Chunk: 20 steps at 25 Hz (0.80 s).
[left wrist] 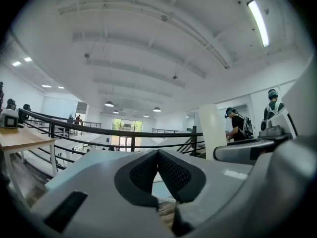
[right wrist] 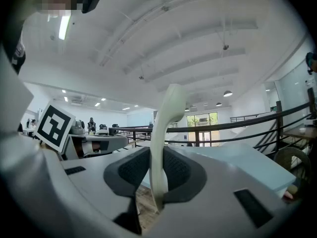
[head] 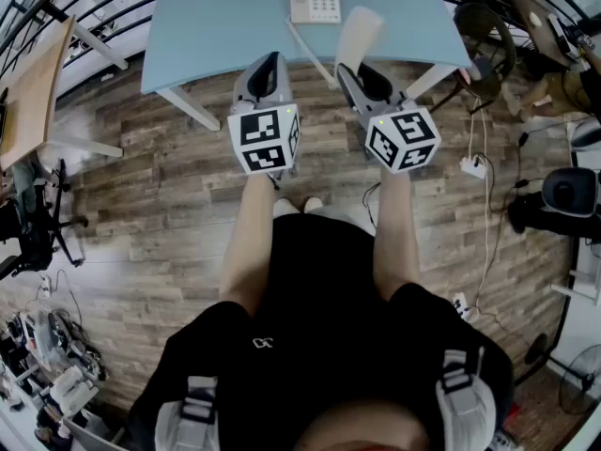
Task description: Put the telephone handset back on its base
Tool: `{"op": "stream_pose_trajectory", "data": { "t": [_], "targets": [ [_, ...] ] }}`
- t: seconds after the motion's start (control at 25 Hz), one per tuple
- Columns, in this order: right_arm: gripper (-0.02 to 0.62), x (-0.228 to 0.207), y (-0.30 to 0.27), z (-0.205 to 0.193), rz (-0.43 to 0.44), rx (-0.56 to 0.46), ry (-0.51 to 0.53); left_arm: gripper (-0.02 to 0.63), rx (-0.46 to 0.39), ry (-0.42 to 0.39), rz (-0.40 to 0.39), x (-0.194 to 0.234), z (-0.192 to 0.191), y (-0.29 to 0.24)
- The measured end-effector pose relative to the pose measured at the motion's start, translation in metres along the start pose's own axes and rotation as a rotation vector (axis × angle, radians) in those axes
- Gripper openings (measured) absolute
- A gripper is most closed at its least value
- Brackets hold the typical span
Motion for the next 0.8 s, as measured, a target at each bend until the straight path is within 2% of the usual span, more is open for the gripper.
{"op": "stream_pose_trajectory", "data": {
  "t": [0.12, 0.2, 0.56, 0.8],
  "targets": [
    [0.078, -0.014, 0.000, -0.005, -0.059, -0.001, -0.094, 0.000, 0.017, 0.001, -0.011, -0.005, -0.004, -0.003],
    [0.078, -0.019, 0.001, -0.008, -0.069, -0.002, -0.123, 0.000, 0.035, 0.003, -0.014, -0.007, -0.010, -0.003],
    [0.078, -0.032, 0.001, -0.003, -0.055, -0.026, -0.138, 0.000, 0.067, -0.003, 0.020, -0.006, -0.024, -0.006],
    [0.078, -0.050, 0.013, -0.010, -0.062, -0.022, -0.185, 0.000, 0.083, -0.013, -0.006, -0.024, -0.031, -0.008]
  ]
}}
Point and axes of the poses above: the fingertips, and each gripper's own axes: y backward along the fingers, x to its left, z out of its top, the point moved 2 cm from there along y, backward along the fingers, and after that the axes turned 4 degrees about -x, right-handed, at the moved point
